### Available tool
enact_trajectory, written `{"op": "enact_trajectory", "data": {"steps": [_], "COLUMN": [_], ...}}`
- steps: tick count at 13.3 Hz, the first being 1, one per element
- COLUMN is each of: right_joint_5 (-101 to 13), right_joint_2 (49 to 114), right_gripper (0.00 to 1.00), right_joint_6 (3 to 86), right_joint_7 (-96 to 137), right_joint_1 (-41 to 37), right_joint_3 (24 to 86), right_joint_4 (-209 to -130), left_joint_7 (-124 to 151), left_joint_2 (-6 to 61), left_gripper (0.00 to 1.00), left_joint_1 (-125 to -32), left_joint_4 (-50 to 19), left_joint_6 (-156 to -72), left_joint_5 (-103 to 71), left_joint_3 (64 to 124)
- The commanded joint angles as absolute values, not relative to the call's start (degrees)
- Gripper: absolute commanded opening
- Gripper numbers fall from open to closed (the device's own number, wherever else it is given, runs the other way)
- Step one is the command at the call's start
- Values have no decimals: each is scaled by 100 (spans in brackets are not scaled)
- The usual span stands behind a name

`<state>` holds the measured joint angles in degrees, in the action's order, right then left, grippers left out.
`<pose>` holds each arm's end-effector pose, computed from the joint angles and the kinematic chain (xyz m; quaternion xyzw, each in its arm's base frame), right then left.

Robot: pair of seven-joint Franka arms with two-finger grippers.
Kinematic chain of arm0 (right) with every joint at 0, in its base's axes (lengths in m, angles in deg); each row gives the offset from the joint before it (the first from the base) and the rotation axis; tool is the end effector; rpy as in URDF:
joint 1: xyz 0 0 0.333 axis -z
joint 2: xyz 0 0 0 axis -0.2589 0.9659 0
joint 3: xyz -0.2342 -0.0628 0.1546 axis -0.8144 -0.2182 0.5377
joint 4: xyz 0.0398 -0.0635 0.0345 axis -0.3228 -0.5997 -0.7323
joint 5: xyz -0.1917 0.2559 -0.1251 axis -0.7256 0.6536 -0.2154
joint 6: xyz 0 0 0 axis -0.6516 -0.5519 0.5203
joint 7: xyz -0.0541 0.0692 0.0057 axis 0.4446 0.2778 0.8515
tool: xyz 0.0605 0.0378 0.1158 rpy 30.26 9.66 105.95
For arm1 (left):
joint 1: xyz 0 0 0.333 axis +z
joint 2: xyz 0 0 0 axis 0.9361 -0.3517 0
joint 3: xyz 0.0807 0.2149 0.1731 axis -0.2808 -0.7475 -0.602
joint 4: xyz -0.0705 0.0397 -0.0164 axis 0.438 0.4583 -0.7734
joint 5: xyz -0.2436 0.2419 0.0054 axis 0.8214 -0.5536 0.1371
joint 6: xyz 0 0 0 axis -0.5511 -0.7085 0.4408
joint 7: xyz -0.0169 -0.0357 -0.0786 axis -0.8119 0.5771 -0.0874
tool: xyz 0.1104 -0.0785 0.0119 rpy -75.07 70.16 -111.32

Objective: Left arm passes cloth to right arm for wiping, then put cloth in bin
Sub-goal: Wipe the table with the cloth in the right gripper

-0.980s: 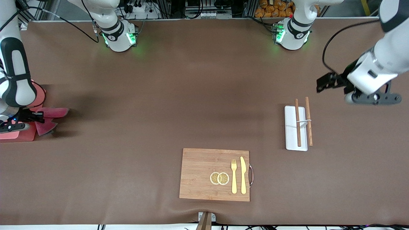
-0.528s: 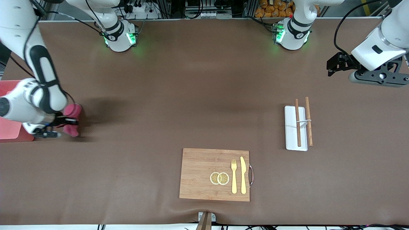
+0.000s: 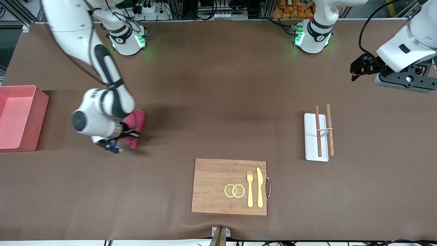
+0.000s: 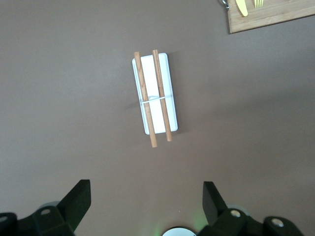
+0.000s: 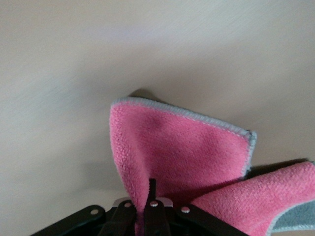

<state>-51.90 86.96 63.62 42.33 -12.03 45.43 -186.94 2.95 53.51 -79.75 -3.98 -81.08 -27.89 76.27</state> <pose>0.5196 0.1262 0.1720 -0.9681 0.2176 0.0985 0.0761 0.4817 -0.0862 0.5764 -0.9908 0.1296 0.0281 0.0277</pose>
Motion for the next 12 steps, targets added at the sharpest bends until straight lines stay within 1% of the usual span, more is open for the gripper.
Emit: {"op": "enact_trajectory", "data": {"steps": [1, 3, 5, 6, 8, 10, 12], "right_joint_5": [-4922, -4922, -5106, -5298, -5694, -6167, -6643], "right_joint_2": [8595, 8438, 8209, 8112, 8129, 8059, 8076], "right_gripper": [0, 0, 0, 0, 0, 0, 0], "right_joint_6": [6393, 6332, 5633, 5202, 4419, 4084, 3198], "right_joint_7": [4934, 4849, 4307, 3659, 2061, 959, -252], "right_joint_1": [-1602, -1515, -1235, -1129, -1023, -1022, -944], "right_joint_3": [4438, 4412, 4246, 3914, 3071, 2429, 1647], "right_joint_4": [-18599, -18555, -18415, -18310, -17958, -17782, -17221], "left_joint_7": [274, 274, 274, 257, 195, 187, 186], "left_joint_2": [5351, 5299, 5290, 5290, 5255, 5246, 5263], "left_gripper": [100, 100, 100, 100, 100, 100, 100], "left_joint_1": [-8004, -7996, -8005, -8005, -7943, -7917, -7934], "left_joint_4": [-341, -209, -191, -191, -191, -191, -182], "left_joint_6": [-8171, -8180, -8206, -8284, -8452, -8452, -8452], "left_joint_5": [-2886, -2868, -2886, -2903, -2921, -2895, -2912], "left_joint_3": [7726, 7744, 7744, 7735, 7735, 7717, 7735]}}
